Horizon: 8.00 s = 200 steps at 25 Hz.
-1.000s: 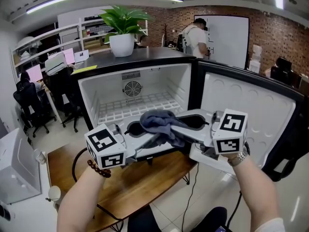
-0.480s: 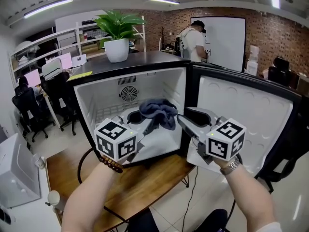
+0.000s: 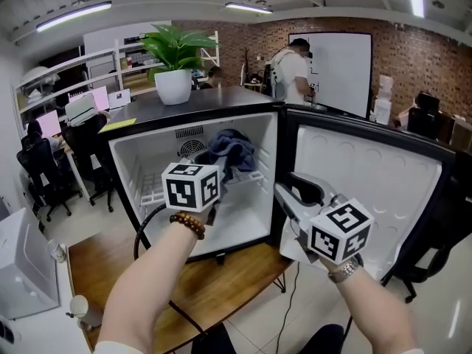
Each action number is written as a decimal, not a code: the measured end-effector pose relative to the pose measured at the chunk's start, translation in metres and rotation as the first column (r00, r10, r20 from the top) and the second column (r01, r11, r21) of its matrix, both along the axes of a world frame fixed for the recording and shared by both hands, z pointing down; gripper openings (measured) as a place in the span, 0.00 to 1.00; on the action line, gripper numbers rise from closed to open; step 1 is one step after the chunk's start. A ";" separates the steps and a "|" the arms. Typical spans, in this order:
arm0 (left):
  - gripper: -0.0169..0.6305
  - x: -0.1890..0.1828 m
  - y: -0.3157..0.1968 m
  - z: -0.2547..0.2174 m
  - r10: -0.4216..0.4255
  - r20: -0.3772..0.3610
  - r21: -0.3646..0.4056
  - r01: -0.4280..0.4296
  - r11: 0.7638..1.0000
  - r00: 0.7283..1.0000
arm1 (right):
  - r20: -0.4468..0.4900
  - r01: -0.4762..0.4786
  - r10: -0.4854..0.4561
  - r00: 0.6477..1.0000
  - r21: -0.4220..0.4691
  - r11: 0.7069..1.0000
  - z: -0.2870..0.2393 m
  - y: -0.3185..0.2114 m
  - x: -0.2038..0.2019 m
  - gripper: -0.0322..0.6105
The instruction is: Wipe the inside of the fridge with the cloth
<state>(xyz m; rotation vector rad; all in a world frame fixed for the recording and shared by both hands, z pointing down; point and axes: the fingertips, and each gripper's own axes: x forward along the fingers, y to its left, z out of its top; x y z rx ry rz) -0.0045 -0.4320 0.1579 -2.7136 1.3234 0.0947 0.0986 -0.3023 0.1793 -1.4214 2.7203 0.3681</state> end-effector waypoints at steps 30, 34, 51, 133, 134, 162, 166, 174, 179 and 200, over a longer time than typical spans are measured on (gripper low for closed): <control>0.11 0.031 -0.145 -0.013 -0.274 0.011 -0.039 0.274 0.961 0.962 | -0.066 0.021 -0.018 0.998 0.045 0.999 0.015 0.001 -0.015 0.22; 0.11 0.039 -0.152 -0.014 -0.246 0.002 -0.044 0.245 0.968 0.969 | -0.071 0.026 -0.021 0.997 0.058 0.998 0.013 0.004 -0.016 0.22; 0.10 0.057 -0.130 -0.014 -0.108 -0.077 -0.091 0.101 0.991 0.991 | -0.082 0.036 -0.032 0.996 0.053 0.998 0.016 0.015 -0.020 0.21; 0.12 -0.014 0.182 0.095 0.701 0.164 -0.231 -0.664 0.711 0.694 | -0.432 0.427 -0.455 0.779 -0.165 0.889 0.086 0.060 -0.129 0.38; 0.12 -0.018 0.180 0.097 0.691 0.164 -0.234 -0.653 0.721 0.704 | -0.427 0.422 -0.448 0.786 -0.160 0.893 0.087 0.058 -0.129 0.31; 0.26 -0.196 0.155 0.133 -0.013 0.151 -0.179 0.040 0.983 0.988 | -0.148 0.304 -0.346 0.926 -0.249 0.920 0.163 -0.032 -0.212 0.15; 0.26 -0.229 0.147 0.138 -0.155 0.160 -0.153 0.179 0.972 0.975 | -0.129 0.317 -0.361 0.924 -0.272 0.909 0.178 -0.041 -0.237 0.15; 0.33 -0.246 0.126 0.148 -0.247 0.134 -0.134 0.264 0.955 0.960 | -0.067 0.375 -0.408 0.911 -0.280 0.884 0.182 -0.048 -0.282 0.15; 0.35 -0.242 0.116 0.155 -0.239 0.119 -0.135 0.254 0.958 0.964 | -0.052 0.381 -0.415 0.908 -0.301 0.874 0.189 -0.059 -0.303 0.15; 0.37 -0.240 0.102 0.155 -0.271 0.104 -0.122 0.283 0.951 0.957 | 0.047 0.331 -0.338 0.940 -0.373 0.867 0.198 -0.122 -0.331 0.14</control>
